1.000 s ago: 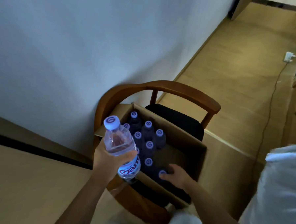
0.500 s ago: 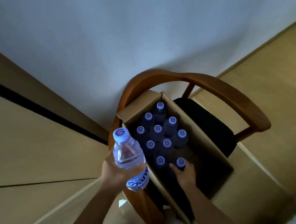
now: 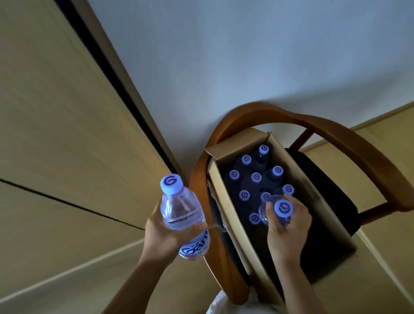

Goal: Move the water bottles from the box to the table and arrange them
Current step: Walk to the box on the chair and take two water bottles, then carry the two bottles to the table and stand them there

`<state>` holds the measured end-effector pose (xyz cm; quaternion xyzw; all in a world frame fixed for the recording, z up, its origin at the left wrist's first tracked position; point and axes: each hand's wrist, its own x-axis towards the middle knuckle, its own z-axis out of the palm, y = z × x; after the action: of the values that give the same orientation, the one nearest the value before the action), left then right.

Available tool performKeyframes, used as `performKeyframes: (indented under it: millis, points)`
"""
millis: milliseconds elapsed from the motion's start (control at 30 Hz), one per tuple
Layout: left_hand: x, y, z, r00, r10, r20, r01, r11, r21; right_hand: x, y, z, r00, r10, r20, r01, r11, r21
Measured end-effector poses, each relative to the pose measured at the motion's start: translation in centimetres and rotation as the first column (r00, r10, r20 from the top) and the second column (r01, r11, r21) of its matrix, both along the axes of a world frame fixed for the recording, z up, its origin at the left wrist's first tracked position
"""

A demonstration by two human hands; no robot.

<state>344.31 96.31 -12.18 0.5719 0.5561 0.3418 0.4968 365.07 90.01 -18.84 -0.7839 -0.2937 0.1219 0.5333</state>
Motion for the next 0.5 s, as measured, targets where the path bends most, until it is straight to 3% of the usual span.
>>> performKeyframes:
  millis: [167,267,367,500]
  points:
    - [-7.1,-1.9,1.9,0.990,0.123,0.064,-0.124,0.992,0.020,-7.8,1.1,5.5,0.988,0.157,0.012,-0.154,0.948,0.279]
    - [-13.4,-4.1,3.7,0.977,0.188,0.100,-0.194,0.980,0.055,-14.7,1.2,8.8,0.935,0.345,0.084,-0.354,0.880,0.317]
    - [-20.0,-6.4,5.5,0.957,0.264,0.122,-0.276,0.956,0.097,-22.4,1.2,11.3,0.842,0.534,0.079,-0.530,0.789,0.311]
    - [-29.4,-9.9,7.6,0.899,0.420,0.126,-0.437,0.885,0.159,-32.9,0.9,13.3,0.645,0.762,0.064,-0.748,0.611,0.260]
